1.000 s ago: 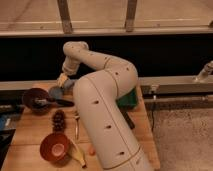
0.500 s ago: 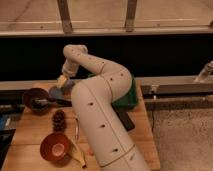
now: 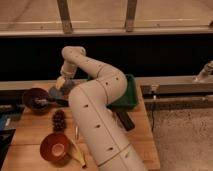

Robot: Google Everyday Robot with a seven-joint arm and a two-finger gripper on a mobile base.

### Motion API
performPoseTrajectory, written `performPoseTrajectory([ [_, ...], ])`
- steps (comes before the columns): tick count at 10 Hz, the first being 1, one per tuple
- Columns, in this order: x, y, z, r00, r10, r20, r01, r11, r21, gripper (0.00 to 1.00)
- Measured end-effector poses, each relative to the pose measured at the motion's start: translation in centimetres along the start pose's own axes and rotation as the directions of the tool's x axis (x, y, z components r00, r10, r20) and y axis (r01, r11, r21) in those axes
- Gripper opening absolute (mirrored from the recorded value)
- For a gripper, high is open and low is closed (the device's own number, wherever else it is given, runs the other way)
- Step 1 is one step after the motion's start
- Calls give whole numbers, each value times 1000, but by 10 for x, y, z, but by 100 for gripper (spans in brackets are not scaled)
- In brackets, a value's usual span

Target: Place sponge in plastic cup

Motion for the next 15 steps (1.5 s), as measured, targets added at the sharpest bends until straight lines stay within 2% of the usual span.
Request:
performPoseTrajectory([
  [1,0,0,-1,1000,0,-1,0,1000,0,79],
  [2,1,0,0,1000,-3,-6,3,1000,-1,73],
  [5,-1,2,0,999,-21,-31,21,1000,16,41],
  [7,-1,1,-2,999,-19,-28,19,1000,18,20],
  [8,1,-1,-4,1000,-16,-26,16,1000,19,14],
  [9,0,-1,-6,1000,-16,-19,17,1000,21,10],
  [11,-4,0,-11,1000,-29,-6,29,999,28,10],
  [15,-17,3,-52,997,-72,37,70,996,59,10],
])
